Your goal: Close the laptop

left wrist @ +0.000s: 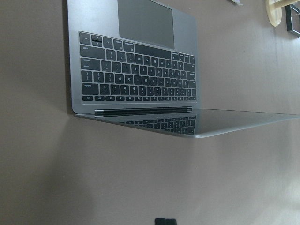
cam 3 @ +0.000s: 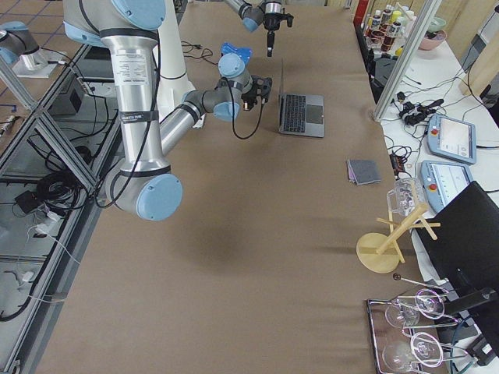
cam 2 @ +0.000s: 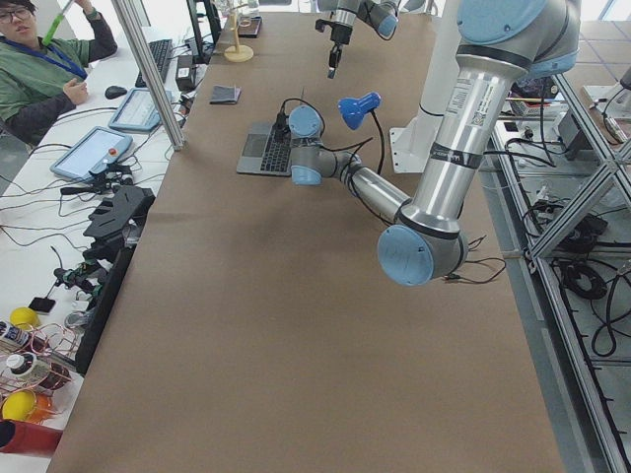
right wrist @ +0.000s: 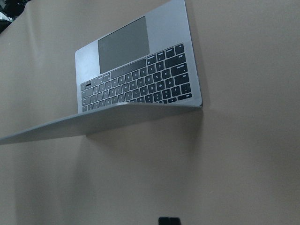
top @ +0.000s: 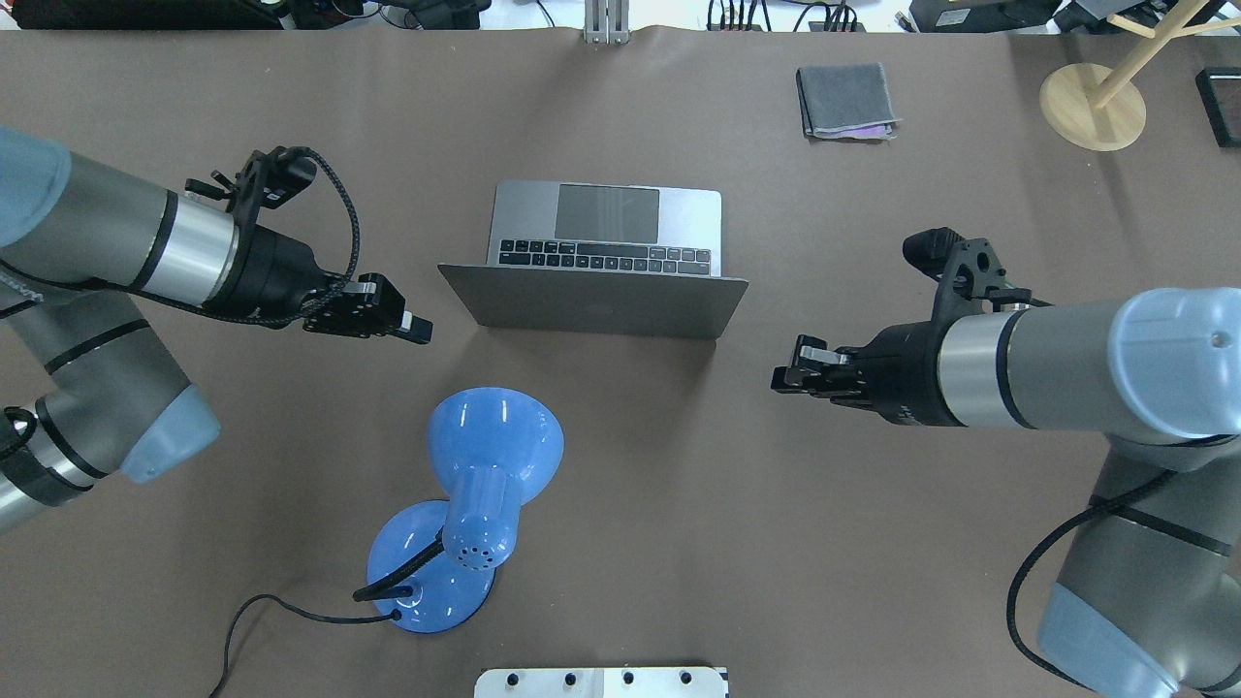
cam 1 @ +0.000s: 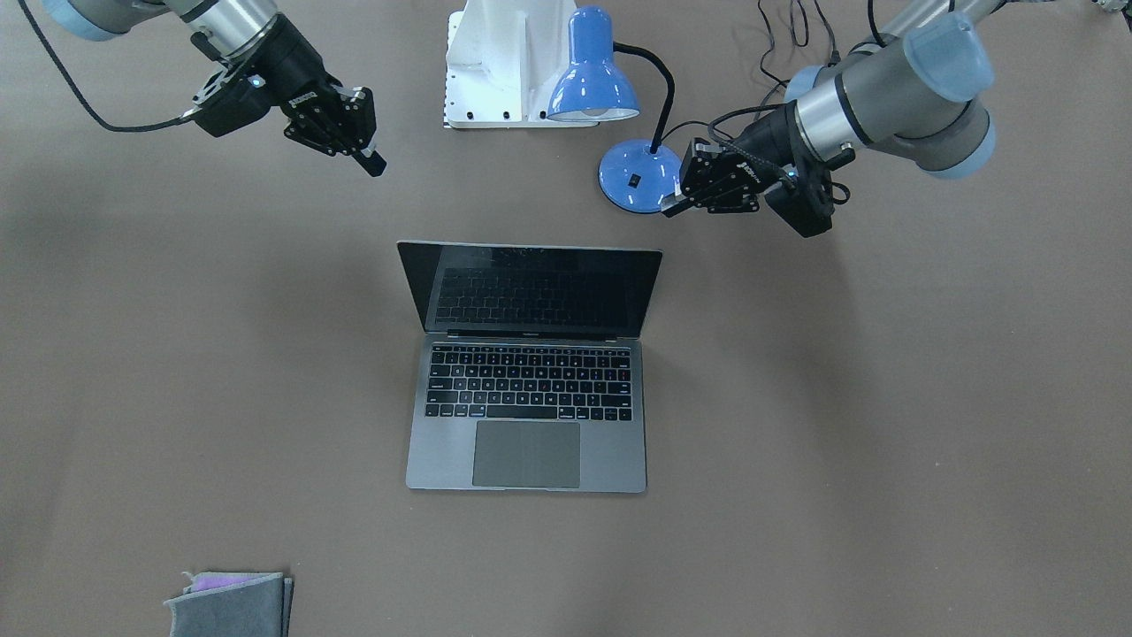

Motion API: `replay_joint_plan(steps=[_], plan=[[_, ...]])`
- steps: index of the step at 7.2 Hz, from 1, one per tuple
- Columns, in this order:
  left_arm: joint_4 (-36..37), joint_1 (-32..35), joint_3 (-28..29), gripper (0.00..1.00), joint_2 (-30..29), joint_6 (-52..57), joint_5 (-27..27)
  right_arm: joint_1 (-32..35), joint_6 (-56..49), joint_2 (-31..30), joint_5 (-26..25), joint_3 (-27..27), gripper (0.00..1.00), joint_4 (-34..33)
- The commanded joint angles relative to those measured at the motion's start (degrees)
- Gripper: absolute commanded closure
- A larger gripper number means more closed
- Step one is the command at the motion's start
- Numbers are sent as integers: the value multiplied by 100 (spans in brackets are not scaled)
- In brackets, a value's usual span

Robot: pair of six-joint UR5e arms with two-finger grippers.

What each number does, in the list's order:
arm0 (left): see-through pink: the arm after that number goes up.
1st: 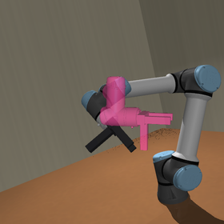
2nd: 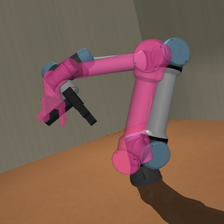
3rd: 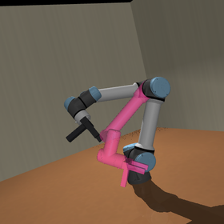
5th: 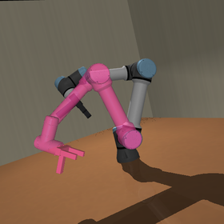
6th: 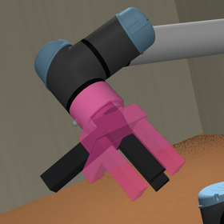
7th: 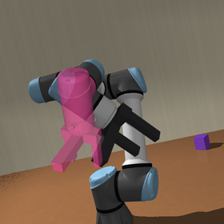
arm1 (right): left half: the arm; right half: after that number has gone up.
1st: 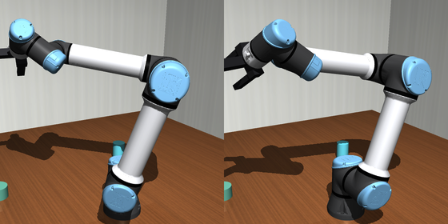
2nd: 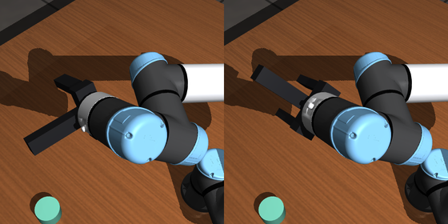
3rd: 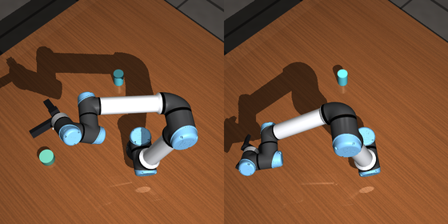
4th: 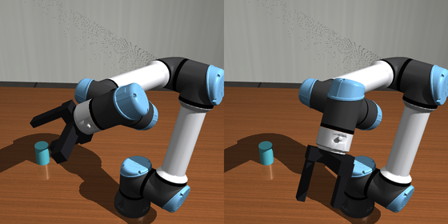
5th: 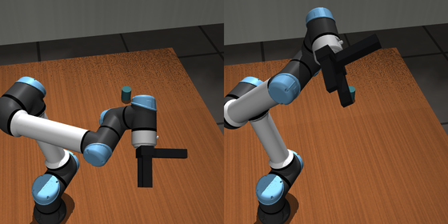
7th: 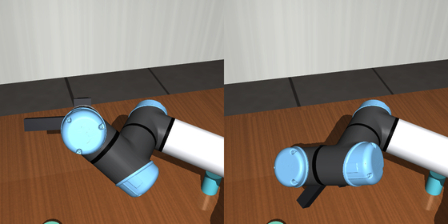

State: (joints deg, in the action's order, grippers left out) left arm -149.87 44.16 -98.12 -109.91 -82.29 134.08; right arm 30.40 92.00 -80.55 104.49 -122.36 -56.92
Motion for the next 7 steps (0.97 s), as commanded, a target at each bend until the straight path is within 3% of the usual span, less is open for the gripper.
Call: replay_joint_plan(steps=[1,2,7], plan=[[36,-206,117,100,-197,-112,-276,-87,20,686,-305,413,100,-317],[36,-206,135,100,-197,-112,-295,-17,20,1012,-385,450,100,-799],[37,-206,259,100,-329,-112,-312,370,-68,1314,-368,1047,100,-882]])
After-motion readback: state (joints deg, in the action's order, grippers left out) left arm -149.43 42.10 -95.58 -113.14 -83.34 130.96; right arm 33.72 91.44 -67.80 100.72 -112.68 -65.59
